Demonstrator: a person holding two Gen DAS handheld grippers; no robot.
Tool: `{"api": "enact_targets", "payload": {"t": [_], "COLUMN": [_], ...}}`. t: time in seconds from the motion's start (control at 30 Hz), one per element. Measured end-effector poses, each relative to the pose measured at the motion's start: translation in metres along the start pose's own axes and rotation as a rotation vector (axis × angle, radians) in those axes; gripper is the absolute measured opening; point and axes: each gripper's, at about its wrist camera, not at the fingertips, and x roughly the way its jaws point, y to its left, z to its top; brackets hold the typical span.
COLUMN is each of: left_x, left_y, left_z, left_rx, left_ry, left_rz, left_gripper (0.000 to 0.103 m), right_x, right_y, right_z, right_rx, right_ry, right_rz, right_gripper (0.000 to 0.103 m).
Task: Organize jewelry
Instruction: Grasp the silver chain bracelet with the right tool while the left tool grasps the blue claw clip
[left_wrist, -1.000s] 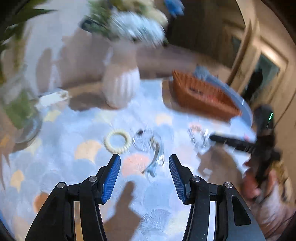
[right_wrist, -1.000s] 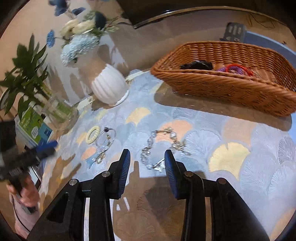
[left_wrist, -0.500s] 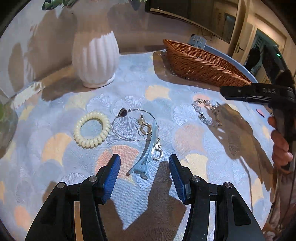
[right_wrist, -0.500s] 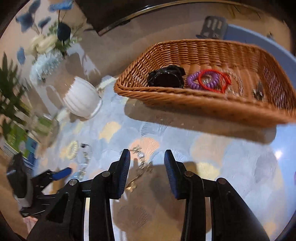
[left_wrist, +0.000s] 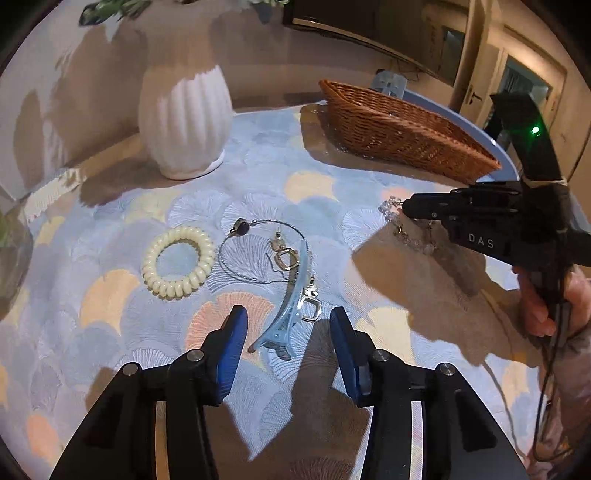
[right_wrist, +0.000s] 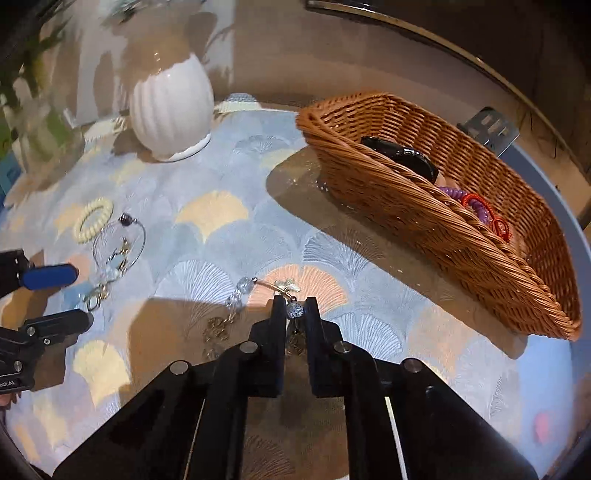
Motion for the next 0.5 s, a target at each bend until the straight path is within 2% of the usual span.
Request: {"api": "enact_targets", "payload": {"t": [0.03, 0.07, 0.1, 0.13, 0.27, 0.43, 0.5], "left_x": [0.0, 0.001, 0.001, 0.001, -0.002, -0.016, -0.024], "left_y": [-0.002, -0.004, -0.006, -0.005, -0.002, 0.008, 0.014], "left_z": [0.0, 0.0, 0.001, 0.001, 0.0, 0.0, 0.0], "left_rx": [0.007, 0.016, 0.025, 0.024, 0.006, -0.043, -0.075], "left_ry": [-0.001, -0.004, -0.008, -0.007, -0.009, -0.054, -0.082], "left_rz": [0.013, 0.027, 0.039, 0.031, 0.004, -0.047, -0.086], "left_gripper": [0.045, 0.027, 0.017, 0.014, 0.014, 0.014, 0.014], "right_x": [-0.001, -0.002, -0.003, -0.005, -0.011, -0.037, -0.049], "right_y": [0.0, 0.0, -0.002, -0.005, -0.012, -0.023, -0.023], "right_z": [-0.002, -0.003, -0.005, -0.007, -0.012, -0.025, -0.028], "right_rx": [0.004, 0.009, 0.021, 0.034, 0.119, 0.226, 0.237], "right_ry": [-0.003, -0.006, -0.008, -0.008, 0.005, -0.007, -0.004], "right_rz": [0.003, 0.01, 0.025, 0.04, 0.176, 0.368, 0.402], "right_gripper": [0.012, 0.012, 0.012, 0.012, 0.011, 0.012, 0.012]}}
